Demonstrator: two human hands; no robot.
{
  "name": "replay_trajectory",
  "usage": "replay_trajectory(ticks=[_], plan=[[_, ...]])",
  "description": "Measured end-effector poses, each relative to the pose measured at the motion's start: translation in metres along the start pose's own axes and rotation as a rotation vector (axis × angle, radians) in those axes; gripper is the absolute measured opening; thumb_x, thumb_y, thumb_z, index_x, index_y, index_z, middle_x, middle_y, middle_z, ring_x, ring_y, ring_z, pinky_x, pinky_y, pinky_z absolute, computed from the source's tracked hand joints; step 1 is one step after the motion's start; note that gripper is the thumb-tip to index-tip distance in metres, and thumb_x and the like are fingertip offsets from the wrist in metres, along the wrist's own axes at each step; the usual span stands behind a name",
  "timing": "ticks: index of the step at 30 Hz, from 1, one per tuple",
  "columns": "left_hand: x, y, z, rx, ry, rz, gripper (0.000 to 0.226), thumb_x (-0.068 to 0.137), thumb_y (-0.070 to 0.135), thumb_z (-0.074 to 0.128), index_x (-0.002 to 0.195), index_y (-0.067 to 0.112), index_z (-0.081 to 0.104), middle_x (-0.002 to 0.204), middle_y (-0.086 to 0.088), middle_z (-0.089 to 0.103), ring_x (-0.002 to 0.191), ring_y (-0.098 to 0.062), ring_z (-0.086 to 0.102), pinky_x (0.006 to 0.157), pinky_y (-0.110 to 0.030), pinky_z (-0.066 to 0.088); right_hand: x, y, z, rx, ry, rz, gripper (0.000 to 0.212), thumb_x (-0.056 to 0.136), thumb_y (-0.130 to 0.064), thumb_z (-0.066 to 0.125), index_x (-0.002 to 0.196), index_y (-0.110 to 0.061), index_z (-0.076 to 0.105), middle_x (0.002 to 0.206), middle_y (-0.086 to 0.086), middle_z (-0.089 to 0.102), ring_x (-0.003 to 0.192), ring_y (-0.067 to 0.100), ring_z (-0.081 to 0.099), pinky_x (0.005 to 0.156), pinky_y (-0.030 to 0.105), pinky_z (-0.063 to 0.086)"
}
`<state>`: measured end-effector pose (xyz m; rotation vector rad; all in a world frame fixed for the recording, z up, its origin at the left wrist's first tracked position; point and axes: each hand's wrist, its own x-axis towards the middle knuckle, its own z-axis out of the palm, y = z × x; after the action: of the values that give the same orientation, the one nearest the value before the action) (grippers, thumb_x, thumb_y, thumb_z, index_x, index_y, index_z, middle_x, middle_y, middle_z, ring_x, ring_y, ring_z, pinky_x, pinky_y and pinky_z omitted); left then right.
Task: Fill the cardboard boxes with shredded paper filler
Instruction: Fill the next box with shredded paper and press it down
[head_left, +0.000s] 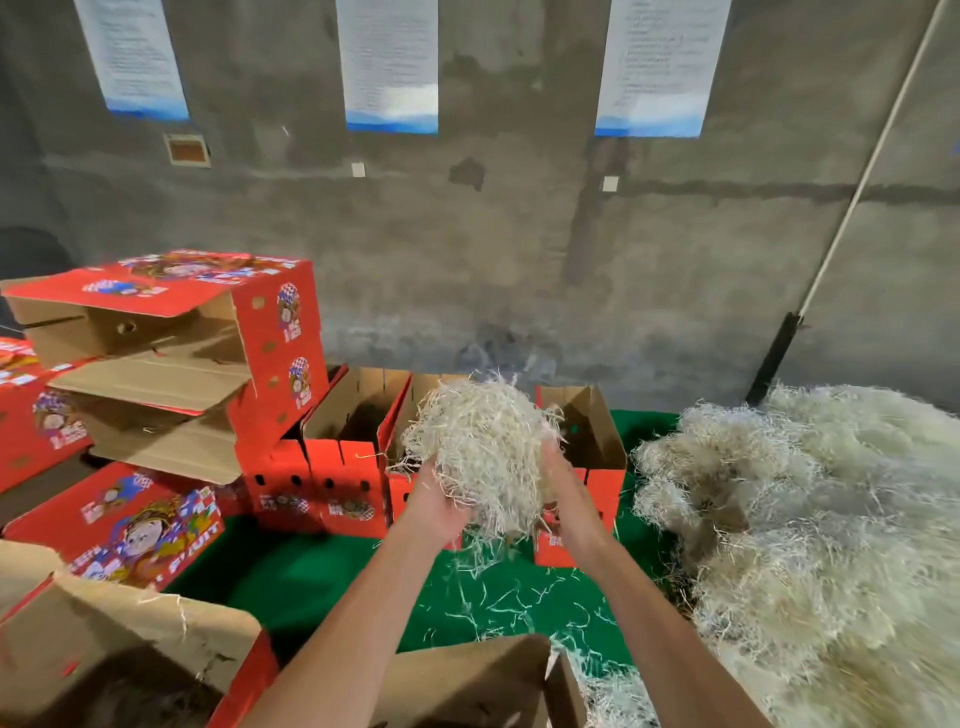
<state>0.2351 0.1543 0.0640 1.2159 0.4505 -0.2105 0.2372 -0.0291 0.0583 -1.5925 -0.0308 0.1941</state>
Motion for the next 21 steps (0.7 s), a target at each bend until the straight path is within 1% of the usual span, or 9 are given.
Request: replay_trajectory(ticks=[2,5,6,7,9,12,14,18,21], plan=[[0.005,0.002,0.001,0.093,0.115,0.012,0.089,0.088,0.017,0.074,0.155,0.001,0.017,0.146,-0.019,0.048,0.133,-0.031,0.050,0.109,-0.032,0.041,0.001,0.004,0.006,0.091,-0.063,0.026,0.085,0.074,-0.095,0.042,0.148,-0.056,0.028,0.160,-0.022,0.028,0.150,0.013,0.022,0.121,0.061,0.014],[0.008,-0.007,0.003,0.072,0.032,-0.020,0.071,0.095,0.011,0.064,0.153,0.000,0.025,0.142,-0.024,0.048,0.123,-0.031,0.057,0.085,-0.016,0.041,0.002,0.003,0.016,0.165,-0.026,0.062,0.082,0.082,-0.081,0.056,0.149,-0.039,0.034,0.142,-0.020,0.047,0.133,0.018,0.047,0.115,0.054,0.027],[0.006,-0.006,0.004,0.003,-0.048,-0.024,0.072,0.093,0.018,0.067,0.153,0.007,0.029,0.140,-0.024,0.050,0.118,-0.030,0.059,0.090,-0.018,0.046,0.003,0.003,0.018,0.182,0.020,0.048,0.069,0.085,-0.069,0.062,0.144,-0.039,0.039,0.131,-0.020,0.053,0.116,0.014,0.057,0.109,0.048,0.034],[0.002,-0.005,0.005,-0.083,-0.086,-0.027,0.073,0.090,0.034,0.068,0.152,0.012,0.035,0.138,-0.023,0.053,0.118,-0.033,0.060,0.103,-0.036,0.048,0.005,0.005,0.018,0.190,0.057,0.014,0.050,0.089,-0.054,0.066,0.134,-0.045,0.046,0.128,-0.016,0.058,0.107,0.011,0.061,0.103,0.043,0.041],[0.003,-0.001,0.001,-0.275,-0.117,-0.017,0.084,0.076,0.062,0.073,0.144,0.020,0.047,0.141,-0.018,0.054,0.127,-0.040,0.054,0.110,-0.060,0.037,0.011,0.007,0.014,0.164,0.101,-0.083,0.042,0.092,-0.028,0.069,0.121,-0.052,0.050,0.130,-0.012,0.062,0.108,0.008,0.064,0.099,0.035,0.051],[0.011,0.004,-0.021,-0.342,-0.265,0.099,0.093,0.069,0.077,0.073,0.144,0.027,0.051,0.144,-0.012,0.055,0.131,-0.037,0.053,0.112,-0.062,0.035,0.012,0.003,0.007,0.011,0.146,-0.157,0.060,0.086,-0.029,0.079,0.134,-0.041,0.043,0.120,-0.023,0.054,0.096,-0.009,0.061,0.077,0.011,0.049],[0.008,0.005,-0.024,-0.278,-0.325,0.109,0.099,0.068,0.078,0.073,0.149,0.028,0.045,0.146,-0.011,0.053,0.131,-0.035,0.053,0.111,-0.062,0.036,0.016,0.003,0.010,-0.180,0.076,-0.179,0.061,0.085,-0.032,0.080,0.134,-0.037,0.045,0.121,-0.023,0.056,0.098,-0.005,0.061,0.081,0.013,0.049],[0.010,-0.006,-0.005,0.010,-0.036,0.063,0.117,0.065,0.049,0.088,0.157,0.034,0.017,0.155,-0.012,0.038,0.134,-0.037,0.046,0.105,-0.059,0.041,0.021,0.007,0.021,-0.230,-0.023,-0.169,0.055,0.086,0.000,0.072,0.126,-0.033,0.053,0.108,-0.009,0.070,0.071,0.004,0.070,0.062,0.026,0.059],[0.025,-0.007,-0.017,-0.187,0.011,0.167,0.091,0.076,0.023,0.077,0.153,0.009,0.030,0.140,-0.021,0.055,0.116,-0.036,0.062,0.084,-0.048,0.056,0.018,0.006,0.011,-0.280,0.005,-0.166,0.046,0.081,-0.038,0.081,0.114,-0.050,0.051,0.103,-0.039,0.056,0.088,-0.016,0.062,0.074,0.011,0.053]])
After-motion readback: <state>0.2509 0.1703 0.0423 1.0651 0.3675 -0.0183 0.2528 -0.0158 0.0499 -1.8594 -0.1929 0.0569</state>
